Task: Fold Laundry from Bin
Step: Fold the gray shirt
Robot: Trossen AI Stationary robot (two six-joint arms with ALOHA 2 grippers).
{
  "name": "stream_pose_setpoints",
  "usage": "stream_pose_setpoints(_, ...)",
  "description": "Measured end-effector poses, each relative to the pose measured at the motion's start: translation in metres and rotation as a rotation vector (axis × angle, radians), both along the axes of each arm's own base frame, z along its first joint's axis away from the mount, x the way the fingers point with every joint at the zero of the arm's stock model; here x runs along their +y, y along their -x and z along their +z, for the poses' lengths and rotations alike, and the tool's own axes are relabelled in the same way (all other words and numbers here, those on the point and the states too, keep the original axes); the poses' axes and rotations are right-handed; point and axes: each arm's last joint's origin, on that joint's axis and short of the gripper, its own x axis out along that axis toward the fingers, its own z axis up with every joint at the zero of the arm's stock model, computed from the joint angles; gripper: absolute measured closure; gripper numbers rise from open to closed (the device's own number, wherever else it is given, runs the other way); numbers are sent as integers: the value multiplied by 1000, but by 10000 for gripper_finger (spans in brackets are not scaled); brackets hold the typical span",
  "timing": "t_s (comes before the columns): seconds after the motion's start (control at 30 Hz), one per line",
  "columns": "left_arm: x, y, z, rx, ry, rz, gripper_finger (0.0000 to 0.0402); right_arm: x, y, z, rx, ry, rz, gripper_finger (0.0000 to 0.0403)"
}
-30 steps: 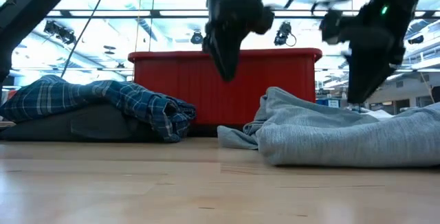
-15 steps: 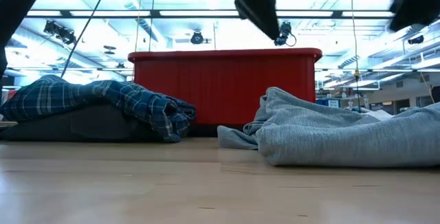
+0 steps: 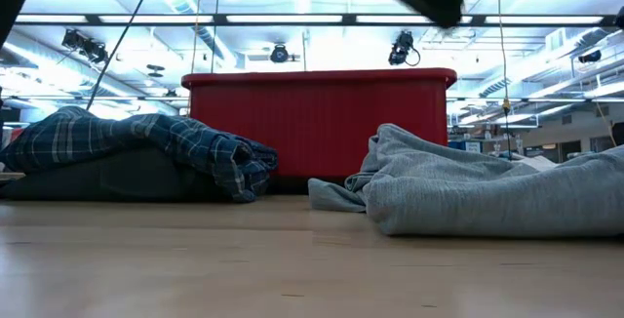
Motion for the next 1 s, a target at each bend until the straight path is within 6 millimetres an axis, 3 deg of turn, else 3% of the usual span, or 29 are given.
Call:
stream_pose_setpoints(0.17, -6, -2, -28, 3, -35, 104, 244, 1, -4, -16, 0, 146, 56, 98)
stream_pose_setpoints(0.33, -5, 1, -52, 24, -10, 165, 197, -3, -8, -29, 31, 256, 80, 96)
stream_pose_setpoints(0.47, -7, 1, -66, 18, 42, 147, 164, -4, -12, -40, 67, 261, 38, 121)
stream_pose_setpoints(0.6, -7, 3, -90, 14, 78, 132, 163, -6, -14, -50, 97, 259, -16, 178)
stream_pose_setpoints(0.73, -4, 7, -108, 15, 83, 147, 207, -7, -17, -57, 136, 210, -74, 261)
stream_pose_setpoints(0.9, 6, 6, -111, 14, 98, 228, 325, -6, -18, -54, 164, 133, -109, 377)
stream_pose_setpoints(1.0, 10, 2, -107, 14, 127, 278, 387, -5, -17, -47, 168, 85, -99, 388)
